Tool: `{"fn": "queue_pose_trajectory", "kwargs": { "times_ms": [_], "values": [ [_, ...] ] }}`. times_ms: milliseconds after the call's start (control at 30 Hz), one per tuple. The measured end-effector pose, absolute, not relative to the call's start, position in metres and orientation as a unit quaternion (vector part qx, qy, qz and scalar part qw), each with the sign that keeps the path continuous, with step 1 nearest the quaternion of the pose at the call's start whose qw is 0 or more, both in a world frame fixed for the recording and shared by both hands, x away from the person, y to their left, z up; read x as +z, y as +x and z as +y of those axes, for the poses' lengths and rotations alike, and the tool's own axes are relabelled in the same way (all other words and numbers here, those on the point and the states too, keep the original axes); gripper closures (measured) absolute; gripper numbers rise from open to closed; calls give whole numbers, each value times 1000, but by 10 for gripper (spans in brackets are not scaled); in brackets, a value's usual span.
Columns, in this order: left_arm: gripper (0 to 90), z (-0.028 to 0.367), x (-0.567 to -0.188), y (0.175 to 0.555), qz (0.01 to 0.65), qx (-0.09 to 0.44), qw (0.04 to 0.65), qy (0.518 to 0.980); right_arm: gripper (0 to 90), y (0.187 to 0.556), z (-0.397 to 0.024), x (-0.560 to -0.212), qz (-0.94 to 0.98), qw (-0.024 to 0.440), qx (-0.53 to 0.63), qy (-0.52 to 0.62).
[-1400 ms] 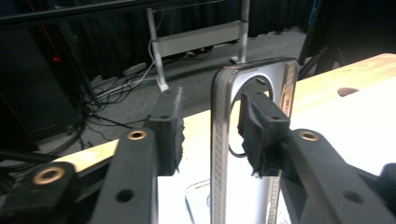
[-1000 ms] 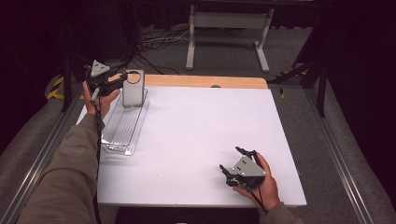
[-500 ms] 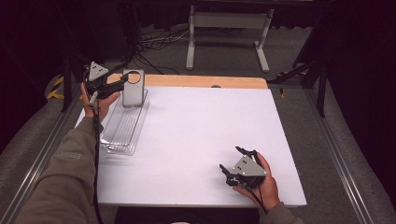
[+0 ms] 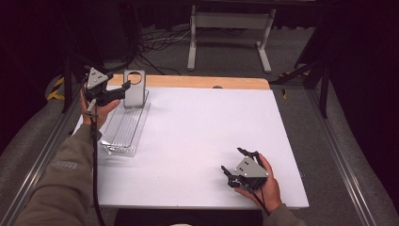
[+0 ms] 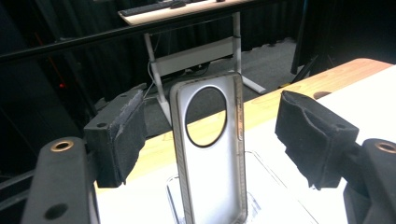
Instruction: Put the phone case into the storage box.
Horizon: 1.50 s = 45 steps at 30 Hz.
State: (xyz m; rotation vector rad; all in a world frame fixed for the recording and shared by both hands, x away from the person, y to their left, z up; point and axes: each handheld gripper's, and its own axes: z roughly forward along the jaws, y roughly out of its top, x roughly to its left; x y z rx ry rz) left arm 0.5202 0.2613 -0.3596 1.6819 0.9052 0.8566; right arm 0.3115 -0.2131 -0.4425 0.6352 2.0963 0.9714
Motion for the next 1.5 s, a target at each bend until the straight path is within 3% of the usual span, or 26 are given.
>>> {"fn": "queue_pose_trajectory", "kwargs": {
  "times_ms": [833,1500],
  "values": [
    [93,261,-362,493,348,329,529,701,204,312,-212,-442,814,363,382,244],
    [68,251,-364,457,306,330,554,700,194,316,-211,-437,806,364,400,241]
  ]
}}
